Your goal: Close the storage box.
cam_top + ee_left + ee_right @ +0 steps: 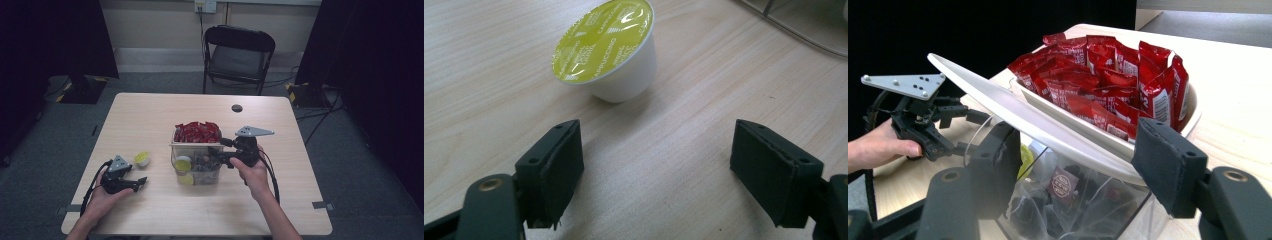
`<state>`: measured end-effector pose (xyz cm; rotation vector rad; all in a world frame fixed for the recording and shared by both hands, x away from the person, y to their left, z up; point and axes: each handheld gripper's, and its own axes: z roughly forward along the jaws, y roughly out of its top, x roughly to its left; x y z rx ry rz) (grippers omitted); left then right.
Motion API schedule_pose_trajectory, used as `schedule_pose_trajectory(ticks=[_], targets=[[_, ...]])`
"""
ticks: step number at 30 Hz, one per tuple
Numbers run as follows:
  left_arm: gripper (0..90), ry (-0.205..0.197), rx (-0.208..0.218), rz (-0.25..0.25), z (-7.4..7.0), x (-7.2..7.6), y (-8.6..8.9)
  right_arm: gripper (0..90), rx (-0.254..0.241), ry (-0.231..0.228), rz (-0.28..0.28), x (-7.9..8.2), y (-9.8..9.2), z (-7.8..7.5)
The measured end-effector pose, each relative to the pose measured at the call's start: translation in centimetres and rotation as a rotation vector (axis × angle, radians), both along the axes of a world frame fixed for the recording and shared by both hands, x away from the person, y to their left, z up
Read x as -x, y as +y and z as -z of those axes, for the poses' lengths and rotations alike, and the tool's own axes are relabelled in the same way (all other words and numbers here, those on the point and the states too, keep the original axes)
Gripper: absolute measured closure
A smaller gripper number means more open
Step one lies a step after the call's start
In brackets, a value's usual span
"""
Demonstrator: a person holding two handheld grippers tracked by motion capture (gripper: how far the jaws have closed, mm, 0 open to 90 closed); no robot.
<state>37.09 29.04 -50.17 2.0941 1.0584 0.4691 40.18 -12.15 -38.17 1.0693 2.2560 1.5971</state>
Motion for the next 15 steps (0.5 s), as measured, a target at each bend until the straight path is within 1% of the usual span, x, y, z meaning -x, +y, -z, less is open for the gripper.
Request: schedule_pose_trajectory(ticks=[5, 8, 10, 12, 15], targets=[[20.8, 0.0, 0.0, 0.0, 0.0, 0.0, 0.0, 32.8, 0.016, -0.002, 0.008, 0.32, -0.08, 0.15], [20.8, 0.0, 0.0, 0.0, 0.0, 0.0, 0.0, 27.0, 0.02, 0.008, 0.025, 0.53, -0.1, 0.32], [20.8, 0.0, 0.0, 0.0, 0.0, 0.0, 0.0, 26.7, 0.03, -0.002, 0.038, 0.69, -0.09, 0.44], [20.8, 0.0, 0.0, 0.0, 0.0, 0.0, 0.0, 22.9, 0.033, 0.006, 0.042, 0.73, -0.09, 0.48], [20.8, 0.0, 0.0, 0.0, 0.0, 0.0, 0.0, 21.0, 0.039, 0.011, 0.047, 0.83, -0.1, 0.63]])
